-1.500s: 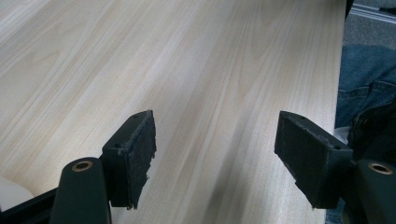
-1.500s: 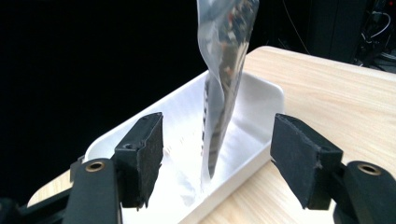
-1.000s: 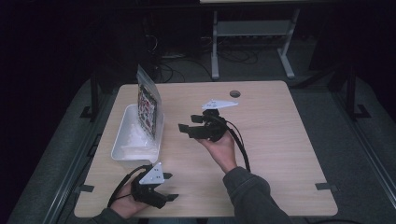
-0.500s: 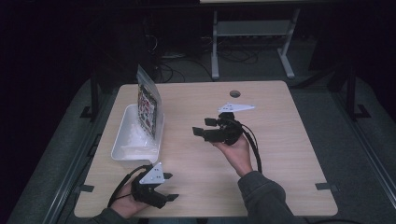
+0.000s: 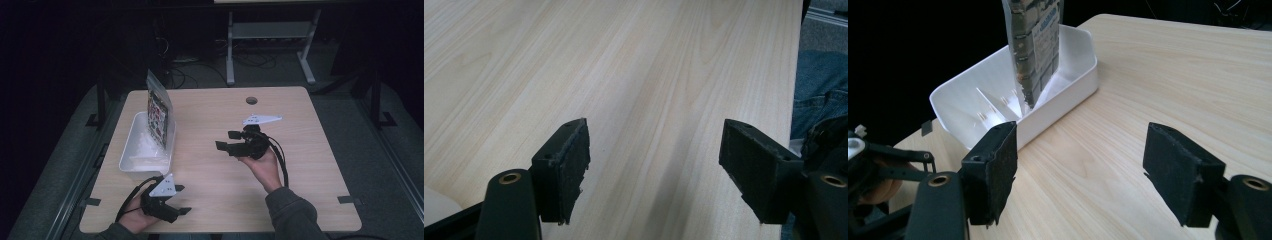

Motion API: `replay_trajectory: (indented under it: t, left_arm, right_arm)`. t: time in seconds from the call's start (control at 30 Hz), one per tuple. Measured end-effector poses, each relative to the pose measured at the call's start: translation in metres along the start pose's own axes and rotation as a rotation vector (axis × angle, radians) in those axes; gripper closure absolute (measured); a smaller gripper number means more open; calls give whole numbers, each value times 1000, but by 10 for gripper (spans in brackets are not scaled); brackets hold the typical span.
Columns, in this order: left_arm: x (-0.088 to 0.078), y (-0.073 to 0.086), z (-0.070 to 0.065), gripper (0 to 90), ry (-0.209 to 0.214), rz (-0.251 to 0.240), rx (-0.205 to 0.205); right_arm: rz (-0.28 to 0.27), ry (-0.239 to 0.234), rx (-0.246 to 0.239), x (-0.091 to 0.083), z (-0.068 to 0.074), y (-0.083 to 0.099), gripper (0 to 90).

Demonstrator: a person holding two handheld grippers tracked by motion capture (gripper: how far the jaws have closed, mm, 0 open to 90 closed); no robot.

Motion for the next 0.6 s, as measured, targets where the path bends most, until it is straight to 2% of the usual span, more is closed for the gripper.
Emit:
replay_trajectory:
  t: [0.53, 0.6]
  left_arm:
    - [2, -2, 2, 257, -4, -6, -5]
    - [1, -2, 2, 254, -4, -8, -5]
  right_arm:
    - [14, 7, 40, -28, -15, 30, 287]
    - [33, 8, 47, -32, -17, 35, 278]
Point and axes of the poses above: each handheld gripper's, and its own axes: x roughly forward along the jaws, y roughly out of its underside, z roughly to its left, the point moved 9 cm from there along x, roughly forward along the jaws, and after that the axes turned 12 degrees about -x, right-handed, at the moved point
